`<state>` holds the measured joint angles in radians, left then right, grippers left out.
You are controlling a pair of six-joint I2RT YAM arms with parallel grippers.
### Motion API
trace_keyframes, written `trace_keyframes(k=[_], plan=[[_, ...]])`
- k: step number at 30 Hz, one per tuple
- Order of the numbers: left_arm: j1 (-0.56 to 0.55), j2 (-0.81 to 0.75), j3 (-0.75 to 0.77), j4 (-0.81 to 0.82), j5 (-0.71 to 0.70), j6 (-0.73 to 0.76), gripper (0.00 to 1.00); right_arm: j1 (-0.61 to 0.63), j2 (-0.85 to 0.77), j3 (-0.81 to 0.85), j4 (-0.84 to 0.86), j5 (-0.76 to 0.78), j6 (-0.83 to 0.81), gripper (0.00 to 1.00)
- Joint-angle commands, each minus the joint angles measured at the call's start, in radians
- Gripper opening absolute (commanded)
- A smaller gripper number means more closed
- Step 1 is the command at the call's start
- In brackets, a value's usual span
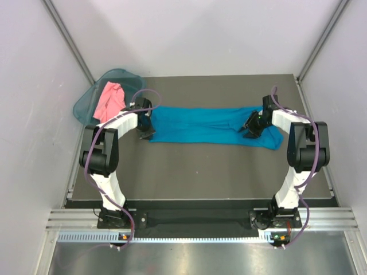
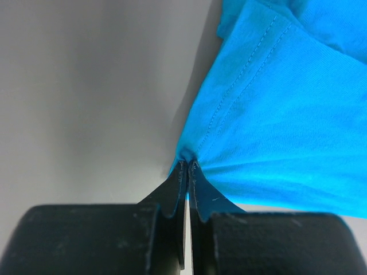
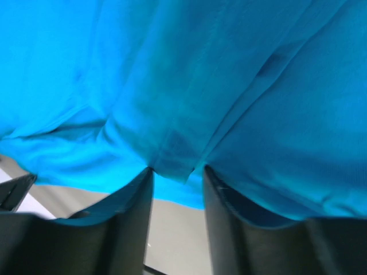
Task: Fold and stack the t-shirts
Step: Fold the tshirt
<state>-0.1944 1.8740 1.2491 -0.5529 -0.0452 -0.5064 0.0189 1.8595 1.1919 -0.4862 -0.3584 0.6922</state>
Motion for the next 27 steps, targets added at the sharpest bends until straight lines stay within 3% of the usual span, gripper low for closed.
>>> trace_keyframes(k=[1, 4, 5, 6, 16, 19, 24, 27], plan=[[0.006, -0.036, -0.004, -0.028, -0.012, -0.001, 0.03, 0.004, 0.038, 0.040, 0.034, 0.016, -0.002, 0.38], [0.006, -0.039, -0.004, -0.025, -0.007, 0.000, 0.03, 0.006, 0.052, 0.054, 0.049, 0.016, -0.008, 0.28], [0.006, -0.039, -0.005, -0.025, -0.010, 0.000, 0.03, 0.006, 0.055, 0.063, 0.057, 0.007, -0.011, 0.09], [0.006, -0.041, -0.005, -0.027, -0.010, 0.002, 0.02, 0.007, 0.058, 0.069, 0.066, 0.000, -0.013, 0.01], [0.006, -0.049, -0.019, -0.025, -0.019, 0.006, 0.00, 0.035, 0.164, 0.265, 0.167, -0.036, -0.016, 0.00], [0.006, -0.047, -0.020, -0.024, -0.016, 0.006, 0.00, 0.047, 0.256, 0.394, 0.199, -0.050, -0.011, 0.02], [0.006, -0.044, -0.025, -0.028, -0.013, 0.008, 0.02, 0.049, 0.383, 0.610, 0.204, -0.077, -0.028, 0.27], [0.006, -0.049, -0.017, -0.036, -0.022, 0.017, 0.18, 0.038, 0.366, 0.658, 0.132, -0.065, -0.057, 0.43]])
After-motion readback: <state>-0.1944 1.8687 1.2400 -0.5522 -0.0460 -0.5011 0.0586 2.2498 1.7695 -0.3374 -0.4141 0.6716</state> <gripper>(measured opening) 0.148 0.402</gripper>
